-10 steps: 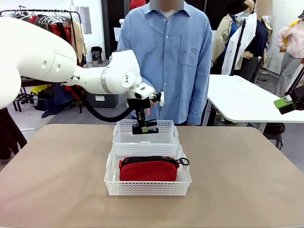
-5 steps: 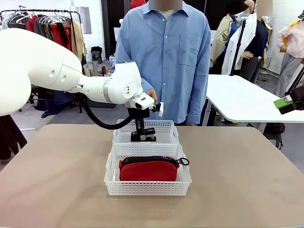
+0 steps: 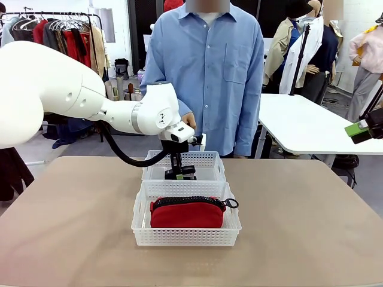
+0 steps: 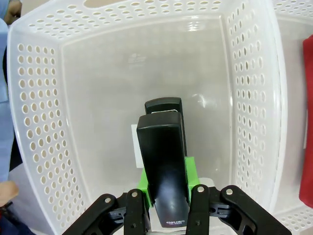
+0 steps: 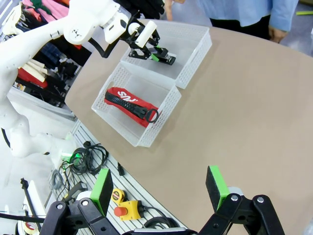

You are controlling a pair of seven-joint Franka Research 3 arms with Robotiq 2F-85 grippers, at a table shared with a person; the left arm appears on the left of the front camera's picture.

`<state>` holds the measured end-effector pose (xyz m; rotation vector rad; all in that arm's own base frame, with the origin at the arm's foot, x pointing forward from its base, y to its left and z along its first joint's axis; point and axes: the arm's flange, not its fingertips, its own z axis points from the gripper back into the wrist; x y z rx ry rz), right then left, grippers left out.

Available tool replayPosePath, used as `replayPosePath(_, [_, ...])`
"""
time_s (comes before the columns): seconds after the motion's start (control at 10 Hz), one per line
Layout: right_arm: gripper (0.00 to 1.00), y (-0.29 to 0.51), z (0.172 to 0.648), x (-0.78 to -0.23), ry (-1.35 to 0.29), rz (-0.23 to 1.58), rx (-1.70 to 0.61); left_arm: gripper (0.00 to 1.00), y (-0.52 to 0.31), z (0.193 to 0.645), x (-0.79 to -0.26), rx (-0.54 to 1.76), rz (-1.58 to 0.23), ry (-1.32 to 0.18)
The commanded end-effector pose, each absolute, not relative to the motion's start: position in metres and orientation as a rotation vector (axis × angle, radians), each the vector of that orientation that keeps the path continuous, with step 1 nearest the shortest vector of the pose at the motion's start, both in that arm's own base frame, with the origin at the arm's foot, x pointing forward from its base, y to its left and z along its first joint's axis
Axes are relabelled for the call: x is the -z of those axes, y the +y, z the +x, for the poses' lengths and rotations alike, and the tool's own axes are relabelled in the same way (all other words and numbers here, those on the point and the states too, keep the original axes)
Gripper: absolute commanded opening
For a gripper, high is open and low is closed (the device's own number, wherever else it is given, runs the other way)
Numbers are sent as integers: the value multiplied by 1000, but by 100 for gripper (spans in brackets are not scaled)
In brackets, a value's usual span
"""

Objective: Distribute items into two baskets.
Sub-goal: Place the picked Stapler into the Organizing basket as instructed by the person.

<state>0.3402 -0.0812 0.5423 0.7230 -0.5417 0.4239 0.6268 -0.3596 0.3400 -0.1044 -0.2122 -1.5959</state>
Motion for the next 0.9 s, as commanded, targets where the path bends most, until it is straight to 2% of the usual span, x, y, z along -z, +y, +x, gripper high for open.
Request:
replayPosePath(0.0, [100, -83, 340, -544, -537, 718, -426, 0, -361, 631, -342, 1636, -105, -213])
replayPosePath(0.1, [100, -83, 340, -544, -537, 718, -426, 0, -361, 632, -340, 1634, -107, -209])
replayPosePath(0.2, [100, -83, 340, -544, -537, 718, -426, 11, -361, 633, -341, 1629, -114, -207])
replayPosePath(0.6, [100, -83, 340, -544, -537, 718, -426, 90, -358, 633, -343, 1619, -115, -211])
replayPosePath(0.7, [100, -83, 340, -544, -537, 718, -426, 100, -356, 633, -348, 1612, -115, -216])
replayPosePath(0.8, [100, -83, 340, -544, -537, 718, -426, 100, -354, 632, -355, 1606, -118, -221])
